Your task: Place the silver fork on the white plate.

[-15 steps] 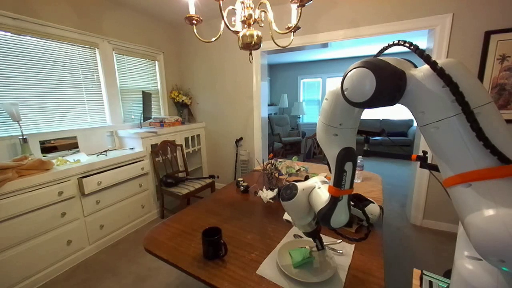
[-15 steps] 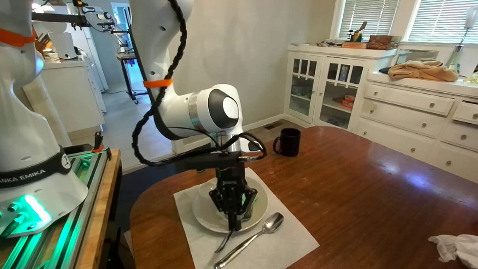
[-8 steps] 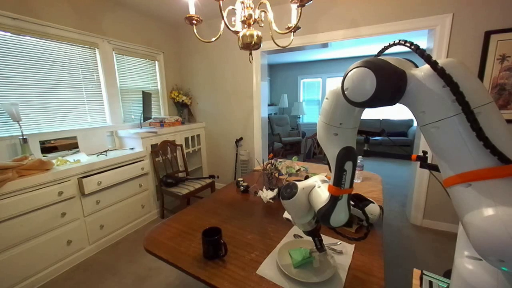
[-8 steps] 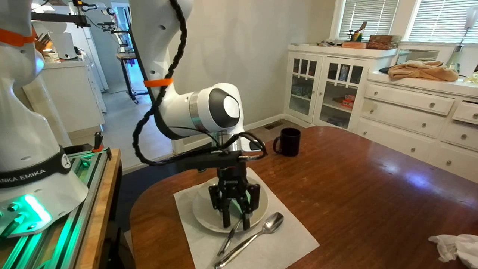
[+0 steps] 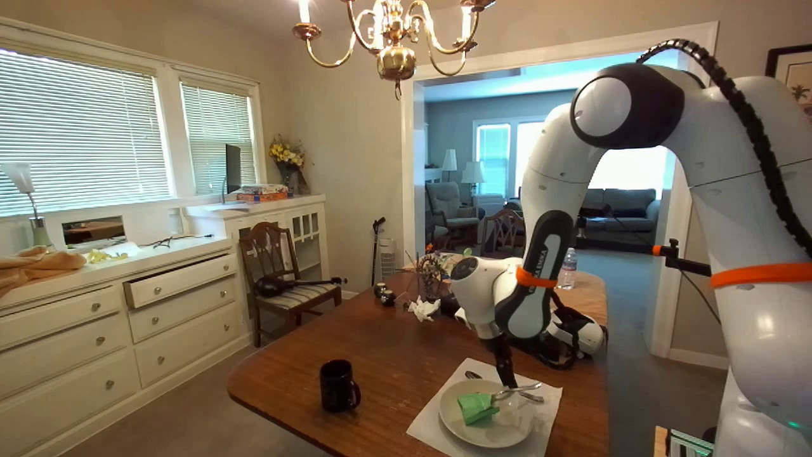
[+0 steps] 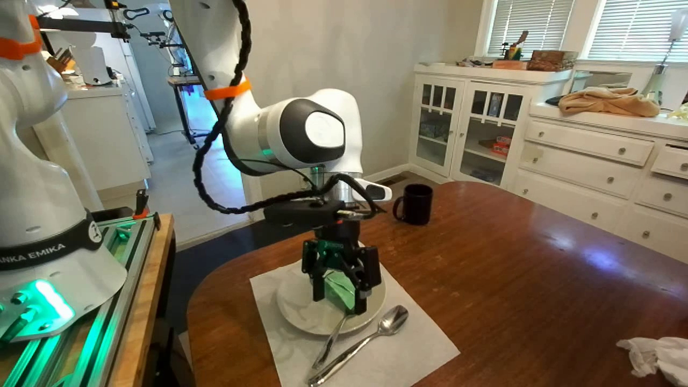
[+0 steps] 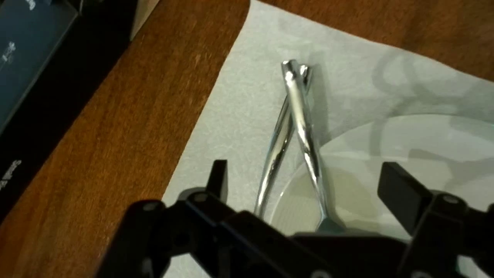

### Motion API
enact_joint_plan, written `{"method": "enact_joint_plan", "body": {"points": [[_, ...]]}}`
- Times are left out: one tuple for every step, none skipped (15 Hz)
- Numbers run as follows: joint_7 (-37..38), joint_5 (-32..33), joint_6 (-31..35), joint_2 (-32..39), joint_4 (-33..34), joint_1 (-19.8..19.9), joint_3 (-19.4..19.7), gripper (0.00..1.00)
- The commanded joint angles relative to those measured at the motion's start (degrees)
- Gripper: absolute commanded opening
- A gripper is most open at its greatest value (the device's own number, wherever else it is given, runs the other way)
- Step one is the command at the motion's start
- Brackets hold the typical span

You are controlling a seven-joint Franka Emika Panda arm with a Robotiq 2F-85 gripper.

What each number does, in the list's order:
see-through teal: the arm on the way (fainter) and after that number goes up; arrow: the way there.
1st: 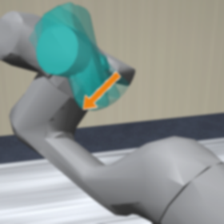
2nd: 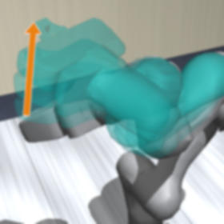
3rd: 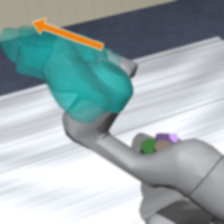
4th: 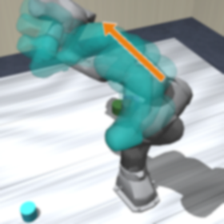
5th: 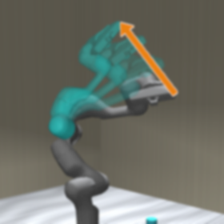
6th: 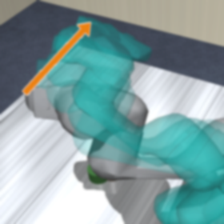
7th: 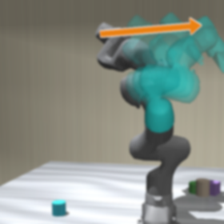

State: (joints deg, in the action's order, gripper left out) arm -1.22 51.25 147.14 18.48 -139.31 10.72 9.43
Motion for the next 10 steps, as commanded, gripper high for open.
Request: {"method": "enact_joint_plan", "body": {"points": [[-10.1,-15.9,-4.8,-9.6,-5.6,6.6,-5.4,1.00],[-11.8,-20.7,-6.8,-11.7,-6.0,7.1,-5.8,0.99],[-12.6,-25.3,-9.9,-13.6,-5.9,6.1,-5.2,1.00],[-13.7,-30.0,-12.7,-15.4,-5.6,4.3,-3.5,1.00],[-13.9,-33.7,-15.2,-17.0,-5.1,3.9,-3.0,1.00],[-13.1,-36.4,-17.0,-18.5,-4.7,3.6,-2.4,1.00],[-12.3,-38.7,-17.2,-20.2,-4.8,3.5,-1.8,1.00],[-11.9,-41.0,-17.5,-21.7,-4.7,3.5,-1.3,1.00],[-11.5,-43.1,-17.0,-22.7,-4.8,3.5,-0.7,1.00],[-11.1,-45.2,-16.4,-23.7,-4.9,3.5,-0.1,1.00]]}}
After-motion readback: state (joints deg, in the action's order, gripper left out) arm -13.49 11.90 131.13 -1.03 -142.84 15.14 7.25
